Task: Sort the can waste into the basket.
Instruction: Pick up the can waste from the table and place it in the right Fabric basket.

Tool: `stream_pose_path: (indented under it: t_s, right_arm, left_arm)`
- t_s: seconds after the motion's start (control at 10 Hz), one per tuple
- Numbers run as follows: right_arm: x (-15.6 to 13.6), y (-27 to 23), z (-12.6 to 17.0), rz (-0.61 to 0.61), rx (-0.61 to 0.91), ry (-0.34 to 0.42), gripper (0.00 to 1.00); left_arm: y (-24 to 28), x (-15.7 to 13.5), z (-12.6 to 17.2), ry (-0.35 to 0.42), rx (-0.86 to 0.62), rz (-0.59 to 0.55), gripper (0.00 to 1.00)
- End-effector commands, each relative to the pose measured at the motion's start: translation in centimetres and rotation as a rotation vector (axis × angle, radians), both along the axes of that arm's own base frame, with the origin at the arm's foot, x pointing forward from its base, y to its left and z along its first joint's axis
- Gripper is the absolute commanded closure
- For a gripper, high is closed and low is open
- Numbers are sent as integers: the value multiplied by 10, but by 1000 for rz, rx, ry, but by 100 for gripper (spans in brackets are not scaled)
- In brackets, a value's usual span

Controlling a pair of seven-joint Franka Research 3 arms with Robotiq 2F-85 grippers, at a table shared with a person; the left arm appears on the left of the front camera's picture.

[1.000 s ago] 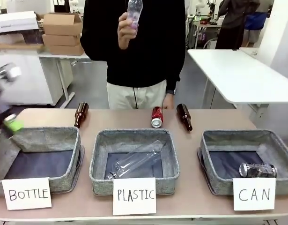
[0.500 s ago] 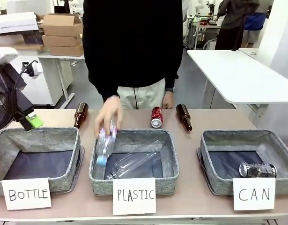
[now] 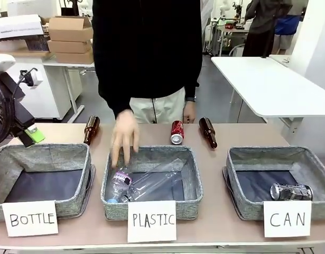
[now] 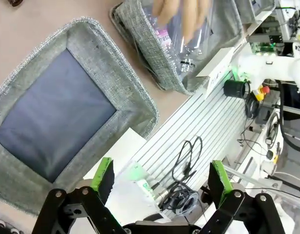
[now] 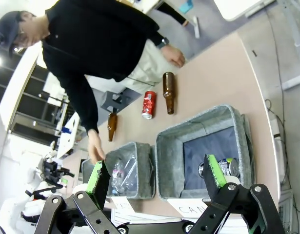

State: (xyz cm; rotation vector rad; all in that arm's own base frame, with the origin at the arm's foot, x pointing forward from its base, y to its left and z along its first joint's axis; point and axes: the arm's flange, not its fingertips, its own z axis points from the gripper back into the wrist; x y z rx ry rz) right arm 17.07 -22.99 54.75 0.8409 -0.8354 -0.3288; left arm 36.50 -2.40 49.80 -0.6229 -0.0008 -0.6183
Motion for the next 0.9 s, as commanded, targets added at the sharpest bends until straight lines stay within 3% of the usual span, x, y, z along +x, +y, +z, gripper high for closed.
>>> stream_pose_path:
  t_s: [0.0,0.4,0.5,0.7,0.8]
  right_arm:
    - [1,1,2,-11,9,11,0]
    - [0,0,0,0,0,0,0]
    - [42,27,0,116,0,86,0]
    - [133,112,51,278,-270,164,0]
    - [176,169,64,325,-424,254,0]
  left_arm:
    - [1,0,-1,-8,3,-8,0]
    - [1,0,-1,-8,3,-8,0]
    - [1,0,-1,-8,3,-8,0]
    - [1,0,-1,-8,3,-8,0]
    - [1,0,-1,-8,3,-8,0]
